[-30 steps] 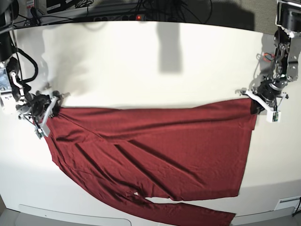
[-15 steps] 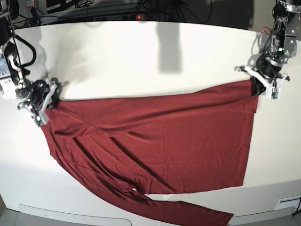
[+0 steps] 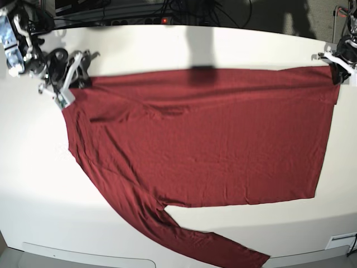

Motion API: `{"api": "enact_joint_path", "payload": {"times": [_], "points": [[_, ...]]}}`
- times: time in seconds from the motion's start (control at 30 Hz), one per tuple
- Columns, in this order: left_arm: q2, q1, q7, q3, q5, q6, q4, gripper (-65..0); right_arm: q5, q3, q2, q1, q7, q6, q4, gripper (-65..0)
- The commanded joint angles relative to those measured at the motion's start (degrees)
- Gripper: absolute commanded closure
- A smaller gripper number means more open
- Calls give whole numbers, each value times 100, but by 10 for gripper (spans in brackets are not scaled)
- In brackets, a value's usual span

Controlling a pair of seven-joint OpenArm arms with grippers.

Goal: Fold the T-shirt properly
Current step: 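Pull the shirt edge back toward the robot with both grippers, stretching it flat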

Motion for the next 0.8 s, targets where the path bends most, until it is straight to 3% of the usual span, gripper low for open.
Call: {"api": "enact_joint_path", "payload": {"times": [0.0,0.33,0.77], "points": [[-11,243,710,31,256,-46,-92,0,-243,96,39,-280,-566,59,50,0],[-11,1038,660,31,286,-256,310,0,-444,1421,-345,-1580,-540,68,566,0],[-11,1335,568,31,601,-251,1327,0,-444,1631,-437,-1871,-629,83,573,0]]}}
